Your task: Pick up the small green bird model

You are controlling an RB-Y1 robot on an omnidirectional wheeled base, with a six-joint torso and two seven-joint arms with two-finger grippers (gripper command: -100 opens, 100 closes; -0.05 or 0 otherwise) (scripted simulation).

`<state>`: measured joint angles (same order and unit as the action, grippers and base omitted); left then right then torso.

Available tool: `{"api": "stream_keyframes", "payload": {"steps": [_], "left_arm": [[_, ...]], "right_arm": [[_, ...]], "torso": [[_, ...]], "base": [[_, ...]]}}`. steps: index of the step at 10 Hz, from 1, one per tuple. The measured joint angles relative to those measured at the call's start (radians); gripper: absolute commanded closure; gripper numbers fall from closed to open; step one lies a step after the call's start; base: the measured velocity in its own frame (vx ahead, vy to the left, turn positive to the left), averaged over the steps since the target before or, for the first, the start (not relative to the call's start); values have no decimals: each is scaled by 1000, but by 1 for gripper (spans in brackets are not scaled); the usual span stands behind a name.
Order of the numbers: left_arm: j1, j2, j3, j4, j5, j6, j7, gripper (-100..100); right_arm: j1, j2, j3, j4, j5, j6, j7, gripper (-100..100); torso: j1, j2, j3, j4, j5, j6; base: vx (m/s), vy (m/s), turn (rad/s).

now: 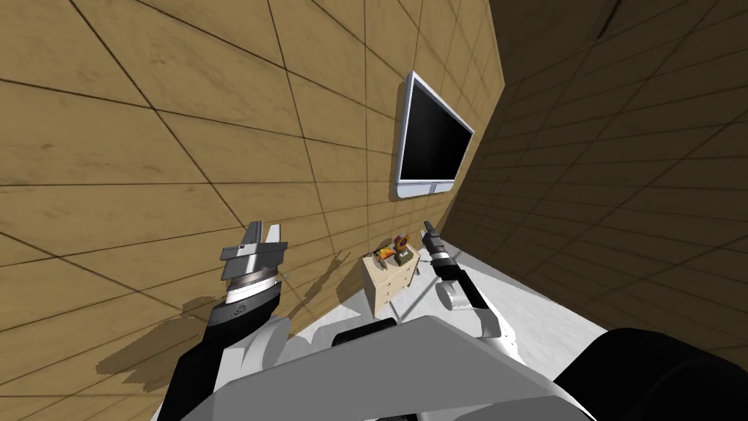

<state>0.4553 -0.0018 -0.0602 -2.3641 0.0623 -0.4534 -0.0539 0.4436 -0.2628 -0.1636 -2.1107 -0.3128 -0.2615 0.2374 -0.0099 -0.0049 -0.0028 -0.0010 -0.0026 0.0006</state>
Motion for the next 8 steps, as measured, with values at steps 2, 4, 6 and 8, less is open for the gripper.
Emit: {"api": "stream_keyframes", "payload": {"steps": [2,4,6,8], "left_arm": [[0,0,0,0,0,0,0,0],[0,0,0,0,0,0,0,0],[0,0,0,0,0,0,0,0],[0,0,0,0,0,0,0,0]], "right_arm": [[-1,-17,-17,25,-25,40,19,-100],[-4,-34,-33,61,-50,71,36,-100],[-7,-44,-55,77,-75,129,60,-100],[-6,-58,-71,115,-98,167,78,-100]], "torso": [[3,0,0,0,1,-1],[2,-1,-1,0,1,0],[2,0,0,0,0,0],[4,0,0,0,1,0]], "base": [[-30,-107,464],[-32,-126,372],[-62,-110,402],[-62,-107,348]]}}
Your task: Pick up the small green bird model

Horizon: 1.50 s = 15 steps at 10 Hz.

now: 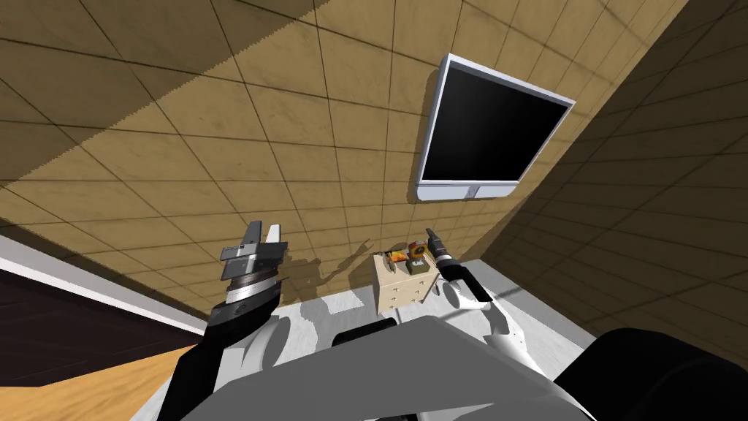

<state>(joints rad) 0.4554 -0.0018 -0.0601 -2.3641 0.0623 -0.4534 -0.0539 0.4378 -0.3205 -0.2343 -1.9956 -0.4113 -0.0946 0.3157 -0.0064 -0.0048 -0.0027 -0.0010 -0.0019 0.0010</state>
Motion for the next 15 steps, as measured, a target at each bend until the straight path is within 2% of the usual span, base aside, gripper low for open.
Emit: {"api": "stream_keyframes", "payload": {"steps": [1,3,5,7,10,11,12,13,15], "left_arm": [[0,0,0,0,0,0,0,0],[0,0,0,0,0,0,0,0],[0,0,0,0,0,0,0,0],[0,0,0,0,0,0,0,0],[0,0,0,0,0,0,0,0],[0,0,0,0,0,0,0,0],[0,0,0,0,0,0,0,0],[0,0,0,0,0,0,0,0],[0,0,0,0,0,0,0,0]], "right_arm": [[-5,-7,-12,24,-15,30,13,-100],[17,-18,-29,44,-38,71,32,-100],[11,-38,-42,104,-62,106,52,-100],[37,-27,-64,101,-76,164,77,-100],[46,-47,-81,169,-104,227,107,-100],[61,-59,-98,180,-121,260,114,-100],[60,-65,-99,209,-127,276,122,-100],[81,-68,-103,234,-140,290,135,-100],[80,-69,-115,249,-144,331,147,-100]], "torso": [[-3,0,0,0,0,0],[-1,-1,0,0,0,0],[-2,-2,-1,0,0,0],[1,-3,-2,-1,0,0],[1,-4,-2,-1,0,0],[1,-5,-3,-1,0,1],[1,-5,-3,-1,0,1],[0,-3,-2,-1,0,1],[3,-5,-3,-1,1,1]], "base": [[-50,-103,450],[-61,-78,480],[-52,-83,426],[-49,-46,381],[-41,-50,460],[-29,-41,370],[-68,-60,287],[-61,-43,320],[-29,-18,209]]}}
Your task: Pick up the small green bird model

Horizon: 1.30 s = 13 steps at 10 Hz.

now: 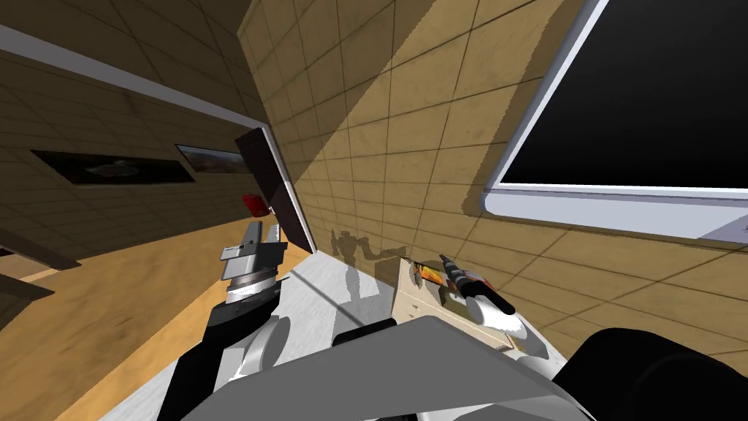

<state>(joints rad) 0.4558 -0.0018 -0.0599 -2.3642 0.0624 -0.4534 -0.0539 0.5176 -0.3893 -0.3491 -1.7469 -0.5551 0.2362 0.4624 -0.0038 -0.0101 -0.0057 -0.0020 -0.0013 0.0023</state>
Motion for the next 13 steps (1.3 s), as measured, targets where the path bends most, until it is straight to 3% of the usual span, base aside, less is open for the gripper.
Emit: {"api": "stream_keyframes", "payload": {"steps": [1,3,5,8,10,12,13], "left_arm": [[0,0,0,0,0,0,0,0],[0,0,0,0,0,0,0,0],[0,0,0,0,0,0,0,0],[0,0,0,0,0,0,0,0],[0,0,0,0,0,0,0,0],[0,0,0,0,0,0,0,0],[0,0,0,0,0,0,0,0]], "right_arm": [[15,-14,-2,33,-18,10,9,-100],[13,-5,-16,40,-12,52,20,-100],[29,-16,-25,84,-29,88,37,-100],[75,-11,-43,135,-43,152,68,-100],[93,-40,-53,189,-75,191,86,-100],[103,-26,-64,189,-62,236,92,-100],[108,-25,-68,220,-61,259,100,-100]], "torso": [[0,0,0,0,0,0],[1,-2,-1,0,0,0],[0,-5,-3,-1,0,-1],[-1,-3,-2,-1,0,0],[-1,-4,-2,-1,0,0],[1,-4,-2,-1,0,1],[0,-4,-3,-1,0,0]], "base": [[-21,-12,360],[-6,-12,291],[34,-22,507],[4,-23,352],[12,-23,325],[12,-11,229],[18,-21,256]]}}
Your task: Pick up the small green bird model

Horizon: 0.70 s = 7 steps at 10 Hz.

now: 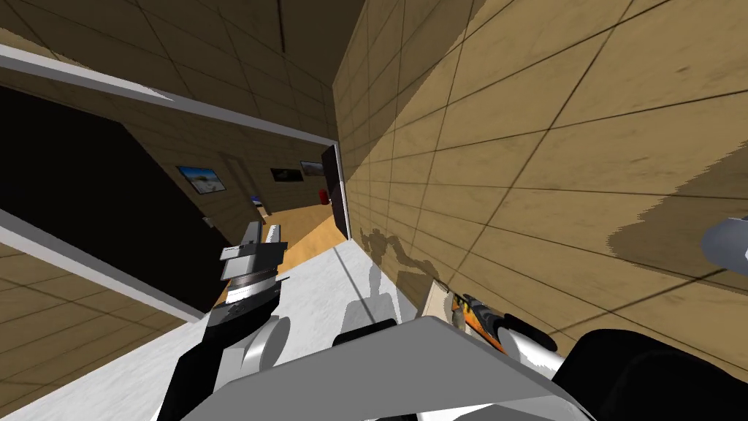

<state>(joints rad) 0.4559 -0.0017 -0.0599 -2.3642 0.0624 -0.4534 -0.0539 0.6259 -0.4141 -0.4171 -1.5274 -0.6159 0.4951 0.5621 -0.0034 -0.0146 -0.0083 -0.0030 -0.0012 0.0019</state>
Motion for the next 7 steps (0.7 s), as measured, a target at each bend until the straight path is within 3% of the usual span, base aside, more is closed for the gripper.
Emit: {"api": "stream_keyframes", "payload": {"steps": [3,4,5,7], "left_arm": [[0,0,0,0,0,0,0,0],[0,0,0,0,0,0,0,0],[0,0,0,0,0,0,0,0],[0,0,0,0,0,0,0,0]], "right_arm": [[45,-1,-13,31,-14,58,22,-100],[54,-8,-12,80,-30,70,39,-100],[57,-2,-14,91,-22,87,44,-100],[87,4,-22,93,-22,121,47,-100]], "torso": [[-1,-1,0,0,0,1],[-2,-2,-1,0,0,0],[-1,-2,-1,0,0,1],[0,-1,0,0,0,0]], "base": [[32,-28,359],[34,-34,252],[12,-16,-22],[27,-16,300]]}}
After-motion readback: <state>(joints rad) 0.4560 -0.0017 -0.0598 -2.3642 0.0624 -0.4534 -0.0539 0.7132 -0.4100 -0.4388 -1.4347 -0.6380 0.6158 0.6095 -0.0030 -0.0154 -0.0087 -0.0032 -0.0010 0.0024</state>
